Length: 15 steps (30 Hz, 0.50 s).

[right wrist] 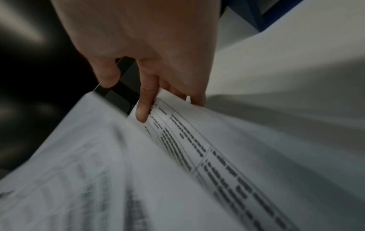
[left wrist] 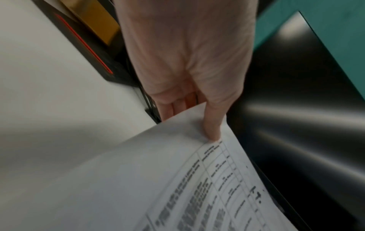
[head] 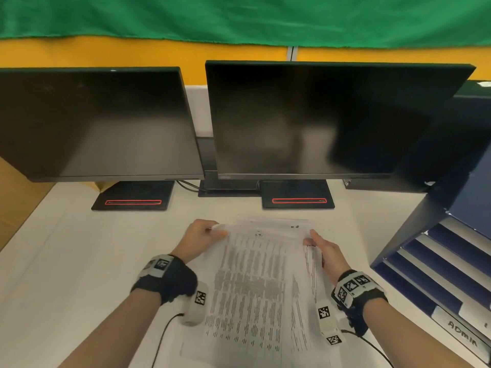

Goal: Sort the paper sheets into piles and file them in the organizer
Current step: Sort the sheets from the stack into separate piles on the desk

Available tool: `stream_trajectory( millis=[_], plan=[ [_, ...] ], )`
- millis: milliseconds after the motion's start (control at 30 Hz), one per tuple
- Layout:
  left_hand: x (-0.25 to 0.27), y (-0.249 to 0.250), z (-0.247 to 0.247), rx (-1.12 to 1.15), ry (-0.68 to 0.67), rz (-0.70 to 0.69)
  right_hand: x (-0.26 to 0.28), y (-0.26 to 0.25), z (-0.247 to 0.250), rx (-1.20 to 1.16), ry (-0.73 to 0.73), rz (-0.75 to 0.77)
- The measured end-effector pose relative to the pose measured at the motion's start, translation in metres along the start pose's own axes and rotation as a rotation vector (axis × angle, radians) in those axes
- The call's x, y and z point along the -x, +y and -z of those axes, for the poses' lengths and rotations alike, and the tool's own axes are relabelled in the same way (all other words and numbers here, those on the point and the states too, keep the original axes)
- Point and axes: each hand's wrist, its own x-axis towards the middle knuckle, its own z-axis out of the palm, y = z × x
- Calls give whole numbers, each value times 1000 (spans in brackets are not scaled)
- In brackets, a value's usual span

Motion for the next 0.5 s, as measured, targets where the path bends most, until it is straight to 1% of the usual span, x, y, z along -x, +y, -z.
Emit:
stream_trajectory(
  millis=[33,100,167,233,300,400,500],
  plan=[
    [3,-7,16,37,14,27,0,-1,-1,21,14,26],
    [9,-25,49,21,50,79,2,-2,-3,63,8,105],
    [17,-46,80,-70,86,122,0,2,-5,144,17,164],
    [25,-73,111,-173,108,149,-6,7,-6,214,29,180],
    [33,-101,137,-253,140,212,-10,10,-6,281,25,189],
    [41,-130,158,-351,182,334,-9,11,-9,329,38,213],
    [43,-141,168,-396,224,414,-3,8,-10,333,47,255]
  ],
)
